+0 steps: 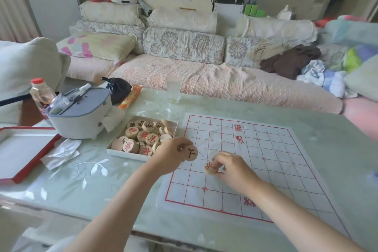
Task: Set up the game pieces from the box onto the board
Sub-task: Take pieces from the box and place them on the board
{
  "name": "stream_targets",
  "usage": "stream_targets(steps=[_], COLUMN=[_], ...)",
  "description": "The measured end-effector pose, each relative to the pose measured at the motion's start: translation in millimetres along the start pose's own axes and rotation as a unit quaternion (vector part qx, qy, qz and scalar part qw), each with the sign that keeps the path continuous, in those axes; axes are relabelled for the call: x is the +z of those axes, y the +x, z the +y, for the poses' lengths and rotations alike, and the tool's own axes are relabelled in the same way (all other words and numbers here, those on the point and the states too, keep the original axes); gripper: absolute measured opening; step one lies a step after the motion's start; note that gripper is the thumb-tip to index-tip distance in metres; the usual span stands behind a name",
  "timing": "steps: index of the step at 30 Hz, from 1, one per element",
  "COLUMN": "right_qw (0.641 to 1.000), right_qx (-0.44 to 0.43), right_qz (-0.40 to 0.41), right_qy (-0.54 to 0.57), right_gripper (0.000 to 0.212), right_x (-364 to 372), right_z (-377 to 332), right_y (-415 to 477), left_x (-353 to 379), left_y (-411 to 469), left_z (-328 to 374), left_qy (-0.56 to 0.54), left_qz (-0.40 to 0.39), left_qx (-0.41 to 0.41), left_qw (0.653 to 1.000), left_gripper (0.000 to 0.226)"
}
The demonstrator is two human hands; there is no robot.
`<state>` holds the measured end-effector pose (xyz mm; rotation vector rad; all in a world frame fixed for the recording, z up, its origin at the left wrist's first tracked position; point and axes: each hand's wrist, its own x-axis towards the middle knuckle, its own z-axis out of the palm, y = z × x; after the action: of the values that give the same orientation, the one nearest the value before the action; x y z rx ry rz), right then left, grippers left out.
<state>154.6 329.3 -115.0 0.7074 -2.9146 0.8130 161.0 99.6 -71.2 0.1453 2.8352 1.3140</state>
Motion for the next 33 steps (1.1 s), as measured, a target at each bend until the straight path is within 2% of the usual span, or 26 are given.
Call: stream_targets(steps=[2,9,14,17,20,24,27,30,33], right_qw=[1.0,0.994,0.984,0.983,0.987,0.982,0.976,0.974,0.974], right_qx=[0.016,0.099,0.15,0.15,0.139,0.136,0.124,0.111,0.137], right_qz=[-0.005,-0.032,-0.092,-0.109,-0.071,0.029,0.077,0.109,0.108], right_qy=[0.002,0.013,0.033,0.013,0.045,0.126,0.161,0.165,0.143], right_gripper=[0.024,0.02,0.025,0.025,0.026,0.044,0.038,0.033,0.032], right_x=[-4.2,-17.4,-25.7,-25.6,-27.0,-27.9,-28.3,-32.7,-41.2], right_z=[3.0,2.4,-2.9,-2.6,-4.9,-10.2,-11.2,-7.1,10.0], right_y=[-11.6,-40.6,-45.9,-43.7,-41.9,-35.4,-35.2,-40.1,-47.9], left_x=[10.0,33.3,50.3,57.3,61.1,61.7,67.6,80.6,96.0], left_y=[-9.3,-8.0,-1.9,1.5,3.6,8.4,9.3,10.9,15.6], left_z=[1.3,11.1,18.2,16.8,18.4,29.1,40.2,50.9,58.3], left_qy=[-0.027,-0.018,-0.009,-0.015,-0.047,-0.16,-0.217,-0.219,-0.134], left_qz=[-0.022,-0.071,-0.099,-0.101,-0.095,-0.073,-0.1,-0.102,-0.095], left_qx=[0.0,0.008,-0.001,-0.02,-0.026,-0.055,-0.064,-0.056,-0.022], left_qw=[0.999,0.997,0.995,0.995,0.994,0.983,0.969,0.969,0.986], left_gripper=[0.025,0.019,0.018,0.012,0.01,0.015,0.016,0.014,0.021])
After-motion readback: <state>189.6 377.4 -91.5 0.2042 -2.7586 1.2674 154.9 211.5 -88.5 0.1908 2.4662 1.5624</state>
